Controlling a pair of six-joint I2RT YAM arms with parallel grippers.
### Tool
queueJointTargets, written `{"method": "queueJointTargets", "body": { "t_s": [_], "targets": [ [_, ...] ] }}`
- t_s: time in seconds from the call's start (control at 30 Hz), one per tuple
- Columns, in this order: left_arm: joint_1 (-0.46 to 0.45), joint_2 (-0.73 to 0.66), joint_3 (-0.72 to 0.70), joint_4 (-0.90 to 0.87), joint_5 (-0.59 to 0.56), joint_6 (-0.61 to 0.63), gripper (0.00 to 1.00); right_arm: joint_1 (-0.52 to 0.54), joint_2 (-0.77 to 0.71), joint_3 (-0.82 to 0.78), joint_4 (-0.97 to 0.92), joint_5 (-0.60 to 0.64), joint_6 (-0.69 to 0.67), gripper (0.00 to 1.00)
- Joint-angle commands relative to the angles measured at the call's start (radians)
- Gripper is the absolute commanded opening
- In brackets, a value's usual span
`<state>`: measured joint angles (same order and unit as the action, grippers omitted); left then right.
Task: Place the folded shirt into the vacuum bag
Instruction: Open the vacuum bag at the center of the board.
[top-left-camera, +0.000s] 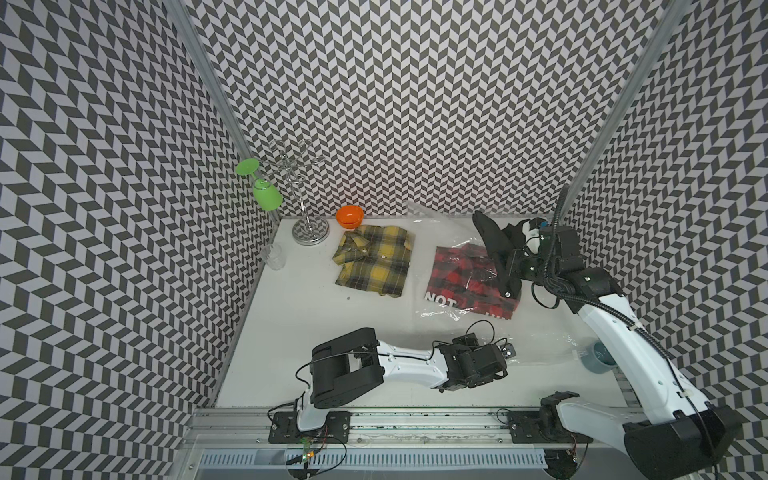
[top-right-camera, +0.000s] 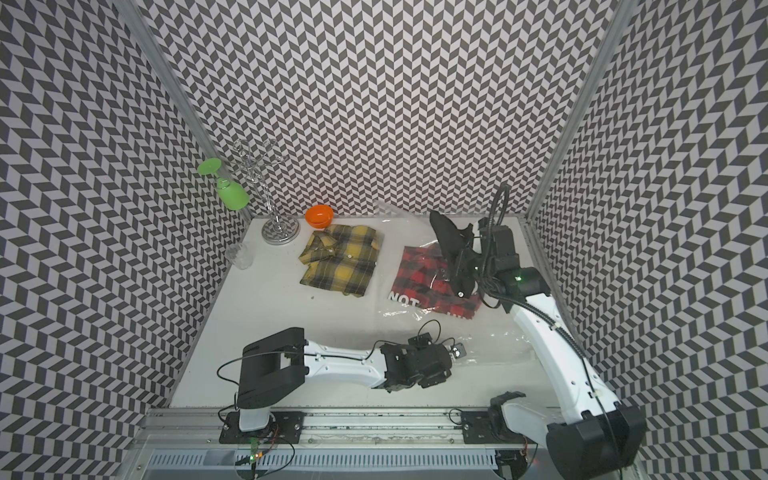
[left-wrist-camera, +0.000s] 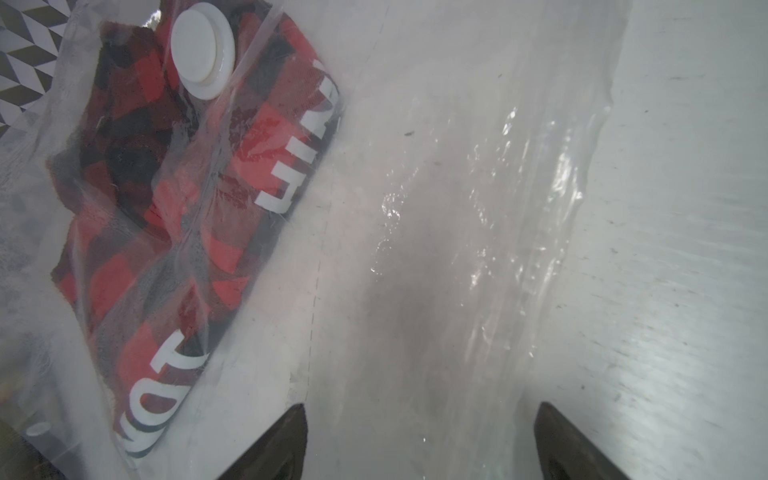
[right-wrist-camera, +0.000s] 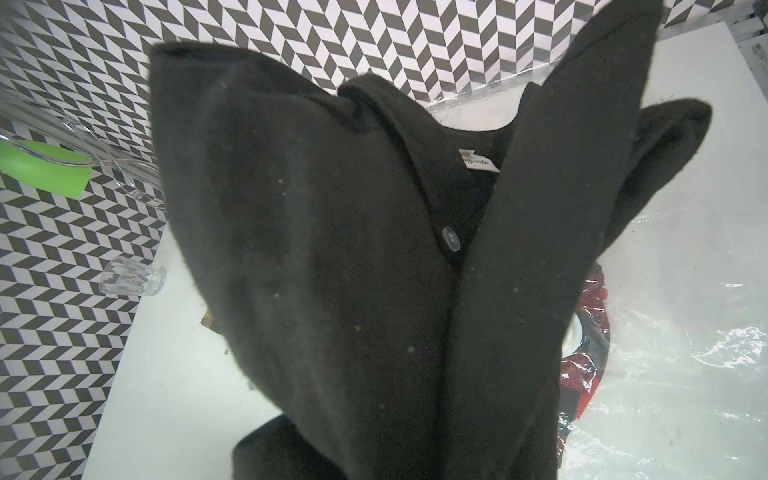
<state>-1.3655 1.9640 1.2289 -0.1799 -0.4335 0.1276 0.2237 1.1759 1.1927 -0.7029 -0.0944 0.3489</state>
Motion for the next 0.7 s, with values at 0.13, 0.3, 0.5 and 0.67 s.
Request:
{"method": "queueJointTargets", "body": {
  "t_s": [0.13, 0.3, 0.5, 0.67],
  "targets": [
    [-0.007, 0.033, 0.04, 0.006, 0.004, 0.058, 0.86, -0.035, -0.039, -0.011, 0.09, -0.042, -0.004, 0.0],
    [-0.012, 0.033, 0.047, -0.01, 0.051, 0.065, 0.85, -0.044, -0.038, -0.022, 0.1, -0.062, 0.004, 0.0],
    [-0.003, 0.079, 0.067, -0.018, 0.0, 0.071, 0.83, -0.049, -0.039, -0.028, 0.107, -0.077, 0.01, 0.0],
    [0.032, 0.052, 0.08, -0.021, -0.04, 0.04, 0.77, -0.056, -0.045, -0.039, 0.108, -0.075, 0.01, 0.0]
  ]
}}
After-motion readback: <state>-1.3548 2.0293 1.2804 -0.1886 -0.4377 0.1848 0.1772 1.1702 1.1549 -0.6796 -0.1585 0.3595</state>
